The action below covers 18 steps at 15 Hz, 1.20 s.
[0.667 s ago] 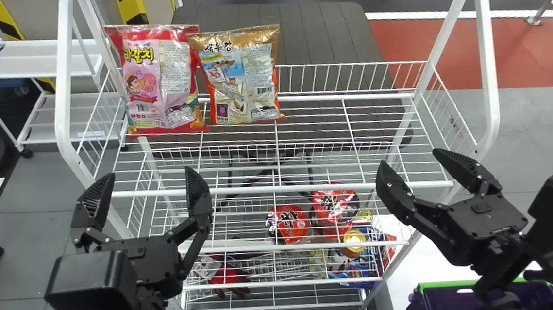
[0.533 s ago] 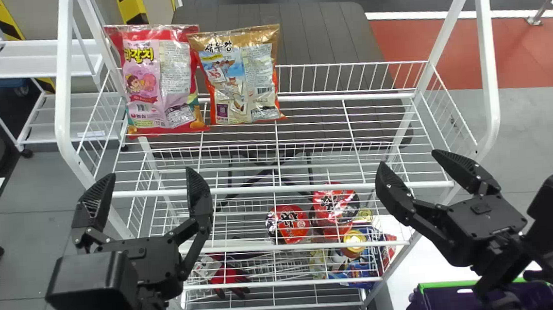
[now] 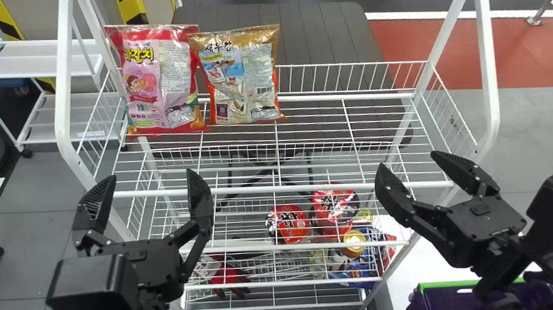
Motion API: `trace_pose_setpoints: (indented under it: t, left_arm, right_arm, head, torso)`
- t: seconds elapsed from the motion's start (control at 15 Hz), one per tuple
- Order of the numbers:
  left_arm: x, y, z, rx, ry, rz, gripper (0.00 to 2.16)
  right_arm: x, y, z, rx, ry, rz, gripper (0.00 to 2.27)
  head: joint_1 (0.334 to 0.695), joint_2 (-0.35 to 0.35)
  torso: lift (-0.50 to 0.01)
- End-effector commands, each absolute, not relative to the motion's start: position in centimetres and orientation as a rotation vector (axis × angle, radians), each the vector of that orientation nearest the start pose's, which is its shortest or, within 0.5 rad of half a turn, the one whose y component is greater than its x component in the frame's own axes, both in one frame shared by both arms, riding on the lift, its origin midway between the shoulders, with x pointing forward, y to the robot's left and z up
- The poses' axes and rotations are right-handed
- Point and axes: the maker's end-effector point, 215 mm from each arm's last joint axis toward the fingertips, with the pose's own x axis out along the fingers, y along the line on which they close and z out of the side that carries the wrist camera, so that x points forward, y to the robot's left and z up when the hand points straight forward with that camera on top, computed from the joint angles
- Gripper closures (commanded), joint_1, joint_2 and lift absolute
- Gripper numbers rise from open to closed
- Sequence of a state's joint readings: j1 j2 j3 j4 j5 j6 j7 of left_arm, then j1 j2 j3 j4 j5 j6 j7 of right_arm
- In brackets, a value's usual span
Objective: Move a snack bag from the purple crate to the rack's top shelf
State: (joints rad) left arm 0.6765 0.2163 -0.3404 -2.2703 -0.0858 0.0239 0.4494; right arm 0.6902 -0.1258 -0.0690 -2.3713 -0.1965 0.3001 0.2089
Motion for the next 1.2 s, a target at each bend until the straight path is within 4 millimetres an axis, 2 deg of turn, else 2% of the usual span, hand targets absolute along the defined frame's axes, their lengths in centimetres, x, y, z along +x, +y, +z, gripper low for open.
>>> trace_pose_setpoints:
  t: [0.0,0.53,0.67,1.13]
  left_arm:
    - [37.3,15.5,-30.2,0.043,0.013,0.052,0.09]
    - [37.4,15.6,-30.1,0.043,0.011,0.052,0.09]
    - [37.4,15.6,-30.2,0.043,0.014,0.053,0.09]
    - [37.4,15.7,-30.3,0.044,0.015,0.054,0.09]
  right_arm:
    - [38.9,-20.1,-32.3,0.068,0.188,0.263,0.14]
    - [38.9,-20.0,-32.4,0.072,0.191,0.266,0.14]
    - [38.6,-19.9,-33.8,0.086,0.249,0.265,0.14]
    - [38.7,-20.0,-33.6,0.079,0.238,0.267,0.14]
  head:
    - [0.695,-0.068]
    - [0.695,-0.068]
    - [0.695,-0.068]
    - [0.695,-0.066]
  torso:
    - [0.002]
    - [0.002]
    - [-0.011]
    - [-0.039]
